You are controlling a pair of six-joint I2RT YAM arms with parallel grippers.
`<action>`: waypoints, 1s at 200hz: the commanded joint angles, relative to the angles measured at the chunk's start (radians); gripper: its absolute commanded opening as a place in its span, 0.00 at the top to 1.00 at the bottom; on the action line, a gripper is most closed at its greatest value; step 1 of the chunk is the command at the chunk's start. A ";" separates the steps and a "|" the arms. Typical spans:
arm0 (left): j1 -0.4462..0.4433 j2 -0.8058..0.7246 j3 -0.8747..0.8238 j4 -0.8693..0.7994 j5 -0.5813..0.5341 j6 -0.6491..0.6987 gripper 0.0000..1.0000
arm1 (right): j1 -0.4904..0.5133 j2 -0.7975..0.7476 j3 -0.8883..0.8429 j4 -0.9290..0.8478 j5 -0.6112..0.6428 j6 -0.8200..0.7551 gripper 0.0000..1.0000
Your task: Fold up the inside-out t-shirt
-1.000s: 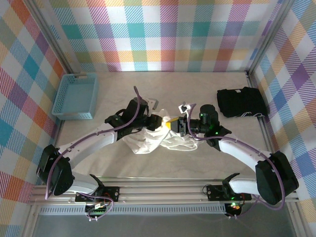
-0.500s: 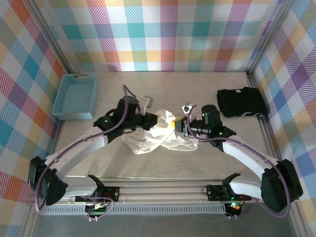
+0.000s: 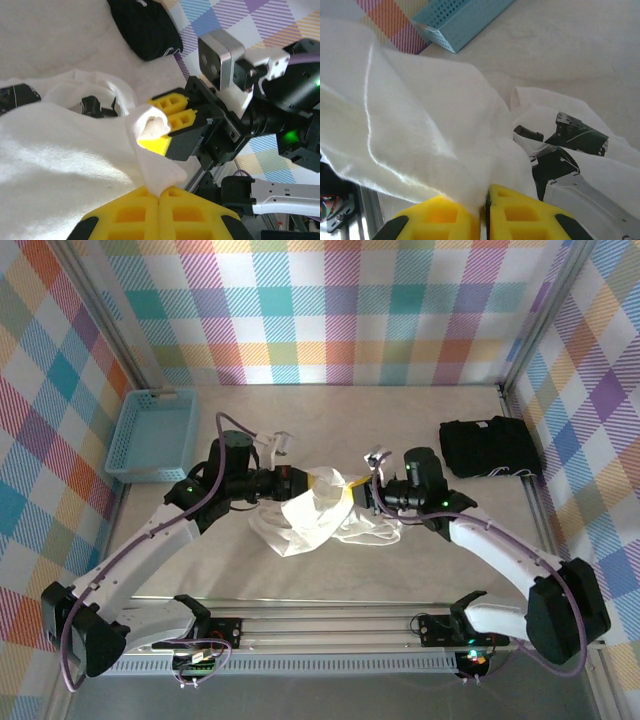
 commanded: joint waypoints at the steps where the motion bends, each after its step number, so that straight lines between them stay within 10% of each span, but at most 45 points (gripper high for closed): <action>1: 0.011 0.011 -0.014 0.020 0.050 -0.031 1.00 | -0.003 0.027 0.086 -0.147 0.136 0.022 0.73; 36: 0.013 0.013 -0.017 0.019 -0.004 -0.037 1.00 | 0.023 -0.037 0.083 -0.240 0.303 -0.024 0.59; 96: 0.014 0.028 -0.013 0.017 -0.030 -0.034 1.00 | 0.122 -0.258 -0.087 0.039 -0.068 -0.176 0.65; 200: 0.014 0.017 -0.014 0.012 -0.024 -0.029 1.00 | 0.182 0.075 0.095 0.082 -0.072 -0.160 0.77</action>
